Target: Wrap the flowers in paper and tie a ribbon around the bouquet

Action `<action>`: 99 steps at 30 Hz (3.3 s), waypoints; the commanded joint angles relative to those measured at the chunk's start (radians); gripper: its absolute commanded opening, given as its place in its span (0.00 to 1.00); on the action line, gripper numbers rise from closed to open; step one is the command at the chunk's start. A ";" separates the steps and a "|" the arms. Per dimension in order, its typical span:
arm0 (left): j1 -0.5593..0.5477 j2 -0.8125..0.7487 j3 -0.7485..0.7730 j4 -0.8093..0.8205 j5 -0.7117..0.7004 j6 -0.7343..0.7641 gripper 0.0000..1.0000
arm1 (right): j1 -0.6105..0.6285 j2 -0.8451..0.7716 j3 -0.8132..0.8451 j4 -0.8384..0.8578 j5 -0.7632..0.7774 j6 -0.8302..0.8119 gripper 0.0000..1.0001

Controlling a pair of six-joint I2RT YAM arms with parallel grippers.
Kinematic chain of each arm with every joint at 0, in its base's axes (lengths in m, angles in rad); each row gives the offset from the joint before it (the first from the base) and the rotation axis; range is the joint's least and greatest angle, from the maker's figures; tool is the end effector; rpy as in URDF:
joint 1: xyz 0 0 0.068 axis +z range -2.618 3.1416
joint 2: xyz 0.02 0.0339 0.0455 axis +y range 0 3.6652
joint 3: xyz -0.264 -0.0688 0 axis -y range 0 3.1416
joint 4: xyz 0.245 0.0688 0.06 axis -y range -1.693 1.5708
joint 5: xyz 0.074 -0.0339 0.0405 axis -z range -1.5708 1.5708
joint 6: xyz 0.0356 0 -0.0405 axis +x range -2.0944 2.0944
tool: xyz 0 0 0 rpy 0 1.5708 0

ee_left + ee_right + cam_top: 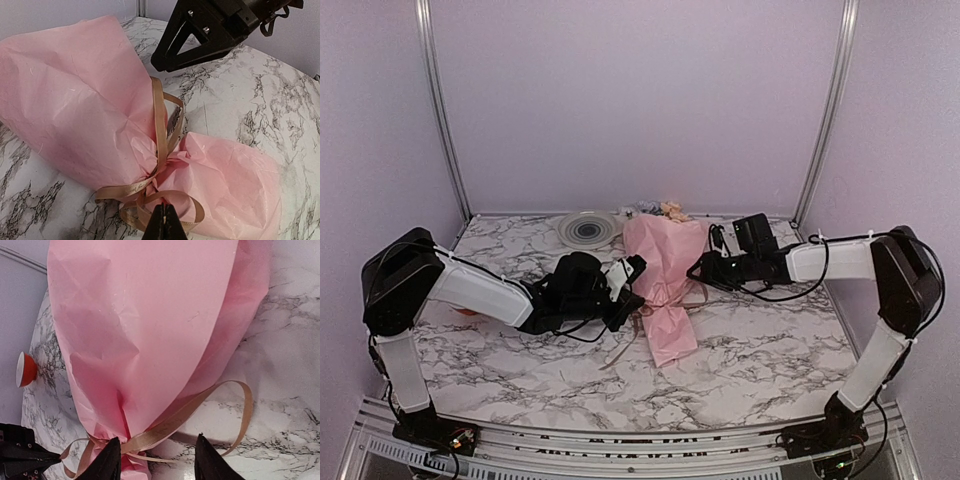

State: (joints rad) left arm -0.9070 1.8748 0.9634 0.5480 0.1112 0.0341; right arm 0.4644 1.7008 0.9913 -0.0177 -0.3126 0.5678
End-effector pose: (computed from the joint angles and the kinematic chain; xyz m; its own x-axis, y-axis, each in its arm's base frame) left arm 0.2426 -0.3165 0.1696 -0.1900 0.2979 -0.9355 0.8537 0.5208 -0.0076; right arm 0.3168 0.1709 0.1895 -0.8408 0.1512 -0.5199 -0.2128 0.7906 0.5741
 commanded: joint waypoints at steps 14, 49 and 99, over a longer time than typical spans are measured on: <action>-0.003 -0.011 0.012 -0.023 -0.004 0.005 0.00 | 0.042 0.084 0.049 0.040 -0.023 0.063 0.41; -0.003 -0.013 0.017 -0.040 -0.013 0.011 0.00 | 0.004 -0.088 -0.014 -0.026 0.019 -0.004 0.00; -0.033 -0.034 0.001 -0.042 -0.012 0.036 0.00 | 0.411 0.325 0.689 -0.028 -0.215 -0.118 0.45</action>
State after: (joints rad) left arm -0.9352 1.8709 0.9638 0.5148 0.1028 0.0647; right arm 0.8661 2.0243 1.6341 -0.0196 -0.5167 0.4755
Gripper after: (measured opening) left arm 0.004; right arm 0.429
